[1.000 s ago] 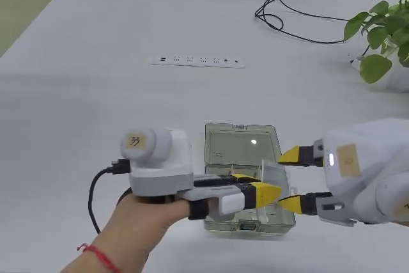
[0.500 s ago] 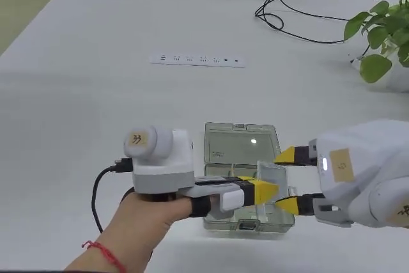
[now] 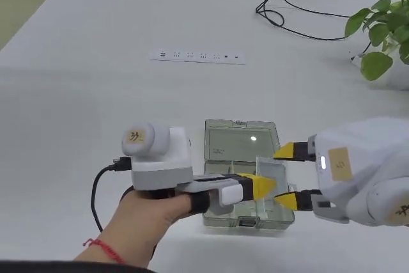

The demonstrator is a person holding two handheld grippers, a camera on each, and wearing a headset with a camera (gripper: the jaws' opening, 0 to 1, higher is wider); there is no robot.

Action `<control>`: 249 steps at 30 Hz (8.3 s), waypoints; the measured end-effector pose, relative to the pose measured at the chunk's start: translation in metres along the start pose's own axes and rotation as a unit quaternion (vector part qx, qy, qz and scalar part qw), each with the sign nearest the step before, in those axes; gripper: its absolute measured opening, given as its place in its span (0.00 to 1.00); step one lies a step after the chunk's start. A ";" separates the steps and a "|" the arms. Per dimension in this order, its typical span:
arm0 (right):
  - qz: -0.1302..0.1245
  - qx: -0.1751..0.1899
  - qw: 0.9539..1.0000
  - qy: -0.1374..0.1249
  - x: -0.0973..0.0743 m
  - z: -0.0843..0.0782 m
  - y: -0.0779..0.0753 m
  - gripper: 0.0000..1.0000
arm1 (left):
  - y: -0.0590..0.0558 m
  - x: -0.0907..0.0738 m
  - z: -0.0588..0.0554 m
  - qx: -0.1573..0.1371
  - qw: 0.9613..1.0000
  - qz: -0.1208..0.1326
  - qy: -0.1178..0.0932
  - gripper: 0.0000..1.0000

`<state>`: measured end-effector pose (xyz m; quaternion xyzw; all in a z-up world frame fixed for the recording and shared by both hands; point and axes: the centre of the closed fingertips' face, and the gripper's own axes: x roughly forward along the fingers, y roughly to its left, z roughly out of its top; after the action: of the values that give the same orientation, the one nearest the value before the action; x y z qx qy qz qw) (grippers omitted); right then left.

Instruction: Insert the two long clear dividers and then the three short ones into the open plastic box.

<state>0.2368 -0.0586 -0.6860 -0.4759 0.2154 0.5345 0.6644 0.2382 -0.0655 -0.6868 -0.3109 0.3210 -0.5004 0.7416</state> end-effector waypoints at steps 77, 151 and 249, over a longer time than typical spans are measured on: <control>0.271 0.138 0.944 -0.127 -0.016 0.043 0.024 0.03 | -0.011 -0.036 -0.022 0.344 0.937 -0.047 0.049 0.00; 0.171 0.156 0.968 -0.093 0.109 0.011 -0.007 0.02 | 0.074 -0.084 -0.003 0.353 0.930 0.099 0.038 1.00; 0.114 0.250 0.958 -0.077 0.031 -0.082 -0.010 0.51 | 0.078 -0.088 -0.012 0.354 0.927 0.112 0.063 1.00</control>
<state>0.2744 -0.1136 -0.7438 -0.2241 0.3429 0.5712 0.7113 0.2451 0.0397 -0.7405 0.0418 0.2022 -0.5139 0.8326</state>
